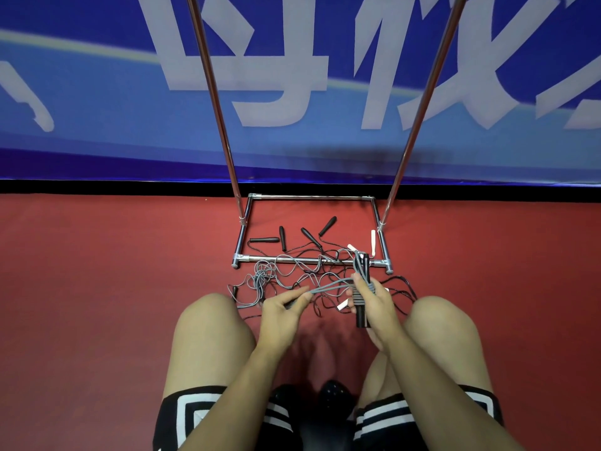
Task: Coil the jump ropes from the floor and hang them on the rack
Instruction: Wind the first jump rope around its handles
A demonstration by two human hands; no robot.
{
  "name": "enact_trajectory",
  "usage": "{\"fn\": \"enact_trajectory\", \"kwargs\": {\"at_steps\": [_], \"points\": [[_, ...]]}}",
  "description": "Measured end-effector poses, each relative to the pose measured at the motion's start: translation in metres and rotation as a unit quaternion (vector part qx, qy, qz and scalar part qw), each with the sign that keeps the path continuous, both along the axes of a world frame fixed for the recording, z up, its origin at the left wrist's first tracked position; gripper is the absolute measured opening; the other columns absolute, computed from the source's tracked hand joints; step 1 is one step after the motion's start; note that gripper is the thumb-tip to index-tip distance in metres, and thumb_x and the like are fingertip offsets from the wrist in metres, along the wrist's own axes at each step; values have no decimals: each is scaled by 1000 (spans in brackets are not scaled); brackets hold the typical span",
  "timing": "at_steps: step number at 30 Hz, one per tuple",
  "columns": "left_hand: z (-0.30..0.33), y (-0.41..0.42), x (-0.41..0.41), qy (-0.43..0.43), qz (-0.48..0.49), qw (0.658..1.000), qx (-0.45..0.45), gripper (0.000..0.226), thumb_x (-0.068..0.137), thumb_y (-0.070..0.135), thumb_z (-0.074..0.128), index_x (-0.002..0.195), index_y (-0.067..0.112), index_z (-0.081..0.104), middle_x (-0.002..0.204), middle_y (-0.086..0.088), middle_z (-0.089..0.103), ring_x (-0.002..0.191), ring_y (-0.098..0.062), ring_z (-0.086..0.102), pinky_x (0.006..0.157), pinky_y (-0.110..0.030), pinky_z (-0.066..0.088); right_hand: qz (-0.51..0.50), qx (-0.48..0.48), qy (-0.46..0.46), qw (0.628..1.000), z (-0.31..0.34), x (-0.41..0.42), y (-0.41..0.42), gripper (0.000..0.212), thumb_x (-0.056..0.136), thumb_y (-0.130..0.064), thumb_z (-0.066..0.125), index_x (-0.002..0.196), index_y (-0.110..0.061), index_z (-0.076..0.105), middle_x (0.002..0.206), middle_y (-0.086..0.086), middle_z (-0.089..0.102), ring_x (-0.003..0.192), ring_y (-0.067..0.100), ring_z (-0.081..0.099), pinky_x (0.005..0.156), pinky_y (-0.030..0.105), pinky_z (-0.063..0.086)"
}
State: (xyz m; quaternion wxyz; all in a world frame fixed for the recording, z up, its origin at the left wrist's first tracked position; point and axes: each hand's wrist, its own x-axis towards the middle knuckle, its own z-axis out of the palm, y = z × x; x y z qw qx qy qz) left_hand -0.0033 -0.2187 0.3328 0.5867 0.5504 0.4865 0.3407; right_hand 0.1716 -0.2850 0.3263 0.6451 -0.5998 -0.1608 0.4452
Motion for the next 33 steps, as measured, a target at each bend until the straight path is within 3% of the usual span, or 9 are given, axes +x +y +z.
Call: {"fn": "enact_trajectory", "kwargs": {"at_steps": [4, 7, 9, 13, 16, 20, 25, 29, 33], "points": [[-1, 0, 0, 0, 7, 1000, -10, 7, 92, 15, 75, 89, 13, 80, 70, 10, 75, 62, 3, 64, 67, -30, 55, 4, -3, 83, 997, 0, 1, 2, 42, 106, -41, 48, 112, -3, 65, 74, 9, 63, 56, 17, 53, 52, 26, 43], [-5, 3, -2, 19, 9, 999, 28, 15, 89, 10, 77, 81, 23, 77, 73, 12, 75, 70, 4, 67, 76, -21, 51, 10, -19, 90, 996, 1, 0, 2, 39, 107, -37, 45, 109, -4, 65, 72, 9, 64, 53, 16, 54, 48, 24, 43], [-12, 6, -4, 53, 5, 997, 54, 17, 87, 13, 79, 80, 28, 76, 78, 11, 76, 73, 2, 68, 79, -23, 53, 14, -31, 83, 996, 3, -2, 1, 33, 108, -30, 45, 106, -4, 64, 72, 9, 65, 53, 15, 55, 49, 24, 43], [-20, 10, -7, 145, -18, 984, 100, 13, 91, 21, 76, 83, 29, 70, 80, 15, 73, 74, 4, 65, 75, -22, 50, 33, -30, 57, 997, 2, -2, 0, 21, 108, -25, 46, 100, -9, 59, 82, 15, 64, 58, 17, 55, 53, 25, 42], [-20, 6, -6, 192, -38, 971, 135, 10, 97, 22, 67, 88, 26, 64, 87, 13, 69, 84, -5, 64, 77, -22, 45, 37, -39, 40, 998, 0, -2, -1, 26, 108, -27, 47, 105, -7, 63, 83, 16, 65, 59, 18, 55, 52, 24, 44], [-24, 7, -6, 212, -52, 969, 119, 13, 99, 18, 60, 89, 26, 60, 84, 13, 66, 80, -8, 61, 78, -28, 45, 47, -52, 45, 997, -2, -1, -1, 37, 109, -28, 45, 106, 2, 67, 76, 12, 64, 55, 15, 53, 47, 21, 41], [-22, 4, -7, 130, -159, 978, -44, 18, 90, 14, 49, 79, 17, 64, 65, 2, 69, 61, -20, 57, 66, -42, 50, 89, -39, 70, 993, 2, -1, -3, 42, 108, -28, 42, 105, 3, 71, 75, 13, 63, 57, 18, 52, 48, 23, 40], [-7, -7, -1, 39, -212, 970, -114, 41, 104, 8, 35, 78, 7, 66, 67, -12, 69, 58, -22, 58, 58, -30, 43, 137, -39, 84, 986, 0, -11, -4, 43, 107, -28, 44, 110, 7, 68, 77, 15, 64, 59, 21, 55, 50, 27, 40], [-4, -11, 2, -2, -207, 975, -86, 38, 109, 20, 45, 79, 6, 65, 61, -8, 59, 58, -20, 55, 60, -27, 44, 146, -25, 107, 983, 1, -9, -4, 43, 106, -30, 44, 111, 6, 68, 79, 15, 64, 60, 21, 56, 49, 26, 43]]}}
